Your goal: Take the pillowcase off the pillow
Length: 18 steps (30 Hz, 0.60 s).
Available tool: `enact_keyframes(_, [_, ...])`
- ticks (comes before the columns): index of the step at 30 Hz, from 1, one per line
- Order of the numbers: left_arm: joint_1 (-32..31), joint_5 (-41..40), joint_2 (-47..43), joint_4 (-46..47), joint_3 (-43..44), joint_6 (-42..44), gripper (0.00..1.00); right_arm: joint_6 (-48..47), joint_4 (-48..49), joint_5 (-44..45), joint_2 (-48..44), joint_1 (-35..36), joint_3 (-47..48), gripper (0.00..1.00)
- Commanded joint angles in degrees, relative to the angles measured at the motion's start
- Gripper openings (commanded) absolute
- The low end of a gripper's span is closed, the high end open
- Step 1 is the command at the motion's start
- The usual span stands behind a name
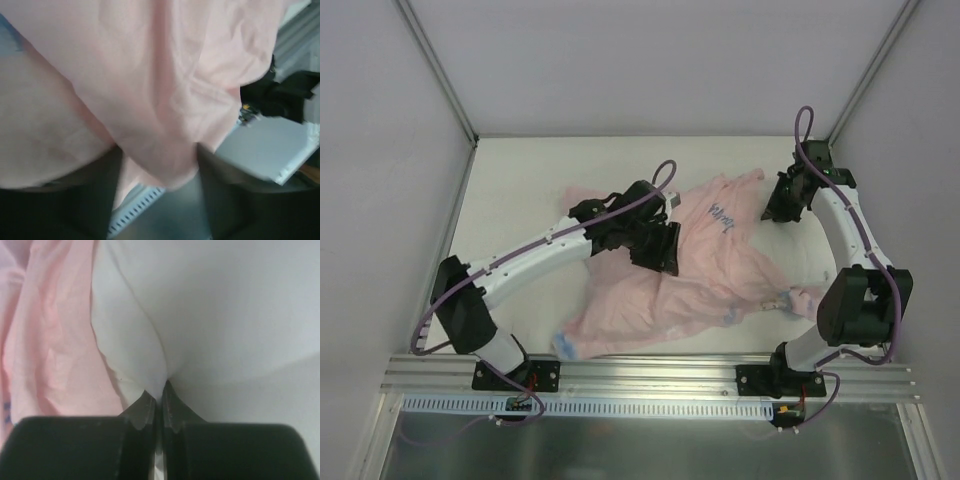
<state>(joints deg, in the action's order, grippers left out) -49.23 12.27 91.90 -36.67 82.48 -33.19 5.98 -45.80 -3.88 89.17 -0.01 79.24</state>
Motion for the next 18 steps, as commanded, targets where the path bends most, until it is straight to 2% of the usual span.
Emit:
enact_keyframes(1, [1.8,1.0,-6.4,-3.1,-2.1,-2.0,0.79,0.0,2.5,-2.2,0.7,1.1,-1.5,0.01])
enact_keyframes(2, [3.7,1.1,-9.4,-3.0,-2.1,-2.1,0.86,0.1,3.1,-2.2,0.1,1.1,-2.1,0.01])
enact_keyframes(3, [8.3,1.6,-10.7,-3.0,-1.7,-2.1,0.91,0.2,3.4,-2.4,-0.7,1.2,-2.9,0.01])
enact_keyframes(6, [16.0,0.4,-14.2,-3.0,-1.9,-1.7,0.93,0.3,4.2,-2.4,-1.6,1.2,-4.4,0.01])
enact_keyframes(7, [20.8,0.5,-14.6,-3.1,-2.1,-1.8,0.93,0.4,4.5,-2.4,-2.0,1.4,-4.9,0.01])
enact_keyframes(9, [24.9,-1.7,-15.0,-3.8,-3.2,-3.0,0.95,0.6,4.7,-2.4,-2.4,1.7,-5.7,0.01])
enact_keyframes(10, [28.3,-2.2,-14.8,-4.0,-4.1,-3.8,0.98,1.0,5.2,-2.3,-3.0,1.8,-6.8,0.01])
enact_keyframes(14, [34.4,-3.0,-13.5,-4.1,-9.6,-9.0,0.99,1.5,6.3,-3.1,-4.0,2.3,-9.0,0.01])
enact_keyframes(18, [36.5,-4.1,-8.4,-4.1,-9.2,-11.9,0.99,1.8,6.4,-3.5,-4.4,2.6,-9.8,0.01])
